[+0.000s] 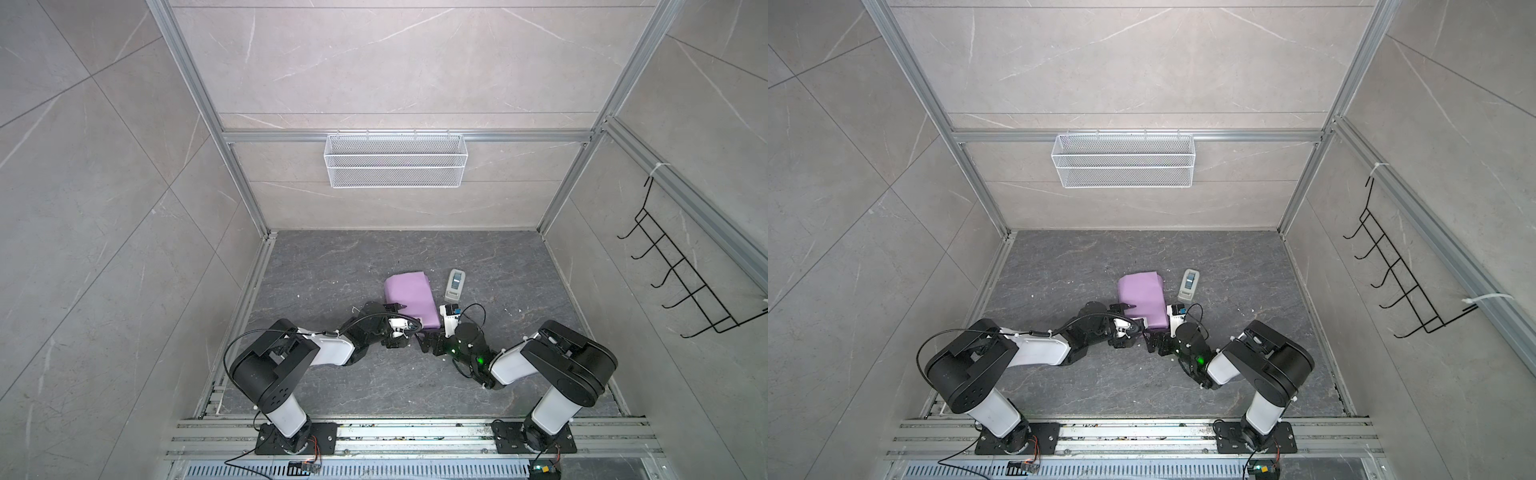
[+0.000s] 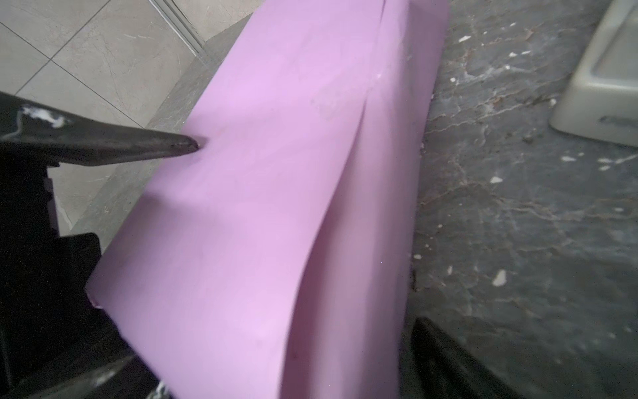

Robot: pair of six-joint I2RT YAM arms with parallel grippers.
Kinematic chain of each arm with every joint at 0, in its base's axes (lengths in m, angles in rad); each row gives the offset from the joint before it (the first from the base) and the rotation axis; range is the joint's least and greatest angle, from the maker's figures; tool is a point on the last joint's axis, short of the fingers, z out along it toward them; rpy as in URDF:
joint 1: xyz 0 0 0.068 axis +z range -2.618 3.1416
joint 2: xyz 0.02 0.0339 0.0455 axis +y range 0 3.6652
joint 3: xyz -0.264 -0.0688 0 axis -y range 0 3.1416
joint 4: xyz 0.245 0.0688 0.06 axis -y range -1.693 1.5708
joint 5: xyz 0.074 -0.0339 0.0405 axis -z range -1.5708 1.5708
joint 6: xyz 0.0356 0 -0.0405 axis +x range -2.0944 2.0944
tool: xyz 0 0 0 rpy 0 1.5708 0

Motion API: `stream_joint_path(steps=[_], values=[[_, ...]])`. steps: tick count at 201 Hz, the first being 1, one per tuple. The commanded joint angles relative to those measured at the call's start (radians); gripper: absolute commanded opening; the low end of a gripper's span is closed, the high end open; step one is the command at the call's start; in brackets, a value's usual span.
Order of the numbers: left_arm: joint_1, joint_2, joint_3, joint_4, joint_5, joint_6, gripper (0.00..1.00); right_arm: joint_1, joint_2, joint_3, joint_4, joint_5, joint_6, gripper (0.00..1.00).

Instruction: Wrap the gift box in paper

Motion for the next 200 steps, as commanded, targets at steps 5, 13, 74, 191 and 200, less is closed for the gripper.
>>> stream_joint_path(steps=[5, 13, 74, 191, 200], values=[[0.003, 0.001, 0.004, -0.026, 0.015, -0.021, 0.86, 0.004, -0.049, -0.010, 0.007, -0.019, 0.051, 0.99], [0.003, 0.000, 0.003, -0.028, 0.016, -0.021, 0.86, 0.004, -0.060, -0.012, 0.000, -0.019, 0.054, 0.99], [0.005, 0.000, 0.006, -0.033, 0.014, -0.021, 0.85, 0.003, -0.178, -0.030, -0.137, 0.029, 0.075, 1.00], [0.015, 0.015, 0.009, -0.049, 0.024, -0.024, 0.83, -0.323, -0.542, 0.220, -0.971, -0.237, -0.100, 0.98], [0.015, 0.016, 0.009, -0.051, 0.024, -0.023, 0.83, -0.358, -0.508, 0.268, -1.011, -0.287, -0.105, 0.97]])
